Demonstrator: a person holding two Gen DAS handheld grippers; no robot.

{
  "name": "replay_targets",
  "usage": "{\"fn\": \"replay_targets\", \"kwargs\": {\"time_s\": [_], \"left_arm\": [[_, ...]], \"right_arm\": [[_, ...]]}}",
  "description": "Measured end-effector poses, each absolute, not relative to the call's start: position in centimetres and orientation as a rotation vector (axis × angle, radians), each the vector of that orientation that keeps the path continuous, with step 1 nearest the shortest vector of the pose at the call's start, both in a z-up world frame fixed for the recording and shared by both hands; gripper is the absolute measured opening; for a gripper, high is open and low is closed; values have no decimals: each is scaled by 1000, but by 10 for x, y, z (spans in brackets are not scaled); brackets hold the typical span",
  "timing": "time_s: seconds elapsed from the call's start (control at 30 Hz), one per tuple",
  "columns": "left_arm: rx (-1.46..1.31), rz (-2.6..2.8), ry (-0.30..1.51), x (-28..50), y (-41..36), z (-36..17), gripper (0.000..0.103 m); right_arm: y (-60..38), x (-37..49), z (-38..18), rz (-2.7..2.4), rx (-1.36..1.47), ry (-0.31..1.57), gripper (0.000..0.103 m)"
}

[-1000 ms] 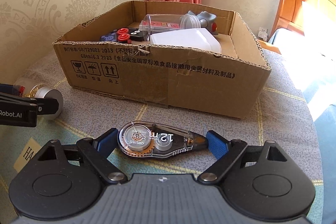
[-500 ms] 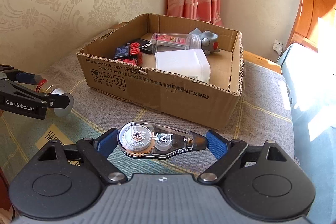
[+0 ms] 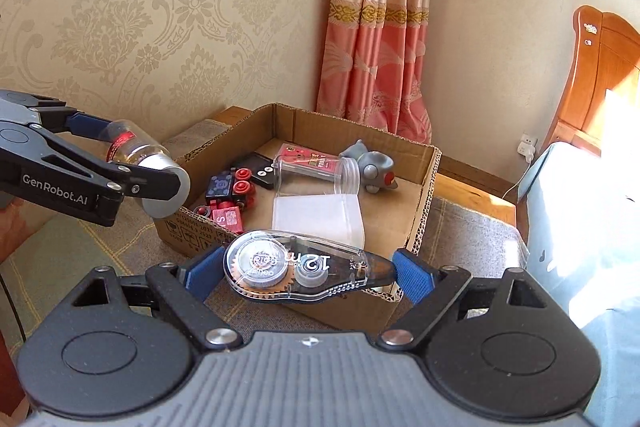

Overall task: Organize rigid objects
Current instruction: 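Drop the capsule bottle into the box with the left gripper while the right gripper drops the tape dispenser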

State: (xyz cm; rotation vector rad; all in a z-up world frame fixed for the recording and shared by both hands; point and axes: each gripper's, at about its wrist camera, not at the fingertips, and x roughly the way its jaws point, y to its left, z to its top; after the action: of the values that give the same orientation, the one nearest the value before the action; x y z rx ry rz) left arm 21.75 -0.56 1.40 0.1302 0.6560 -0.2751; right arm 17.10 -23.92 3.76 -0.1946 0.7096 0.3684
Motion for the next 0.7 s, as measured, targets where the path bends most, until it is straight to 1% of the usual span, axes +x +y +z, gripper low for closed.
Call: {"fn": "replay_targets", "kwargs": {"time_s": [0.23, 0.4, 0.47, 0.6, 0.7], "left_arm": [[174, -285, 687, 260, -31, -11, 93], [170, -261, 670, 276, -34, -21, 94], [160, -259, 655, 275, -31, -18, 94], [132, -237, 623, 262, -19, -6, 102], [127, -224, 607, 246, -12, -1, 102]], "right_arm": [[-249, 188, 32, 354, -166, 720, 92], [-253, 197, 28, 342, -164, 728, 93], [-254, 202, 27, 336, -163, 731, 93], [-255, 217, 26, 324, -167, 726, 93], [-255, 235, 25, 314, -155, 729, 93]]}}
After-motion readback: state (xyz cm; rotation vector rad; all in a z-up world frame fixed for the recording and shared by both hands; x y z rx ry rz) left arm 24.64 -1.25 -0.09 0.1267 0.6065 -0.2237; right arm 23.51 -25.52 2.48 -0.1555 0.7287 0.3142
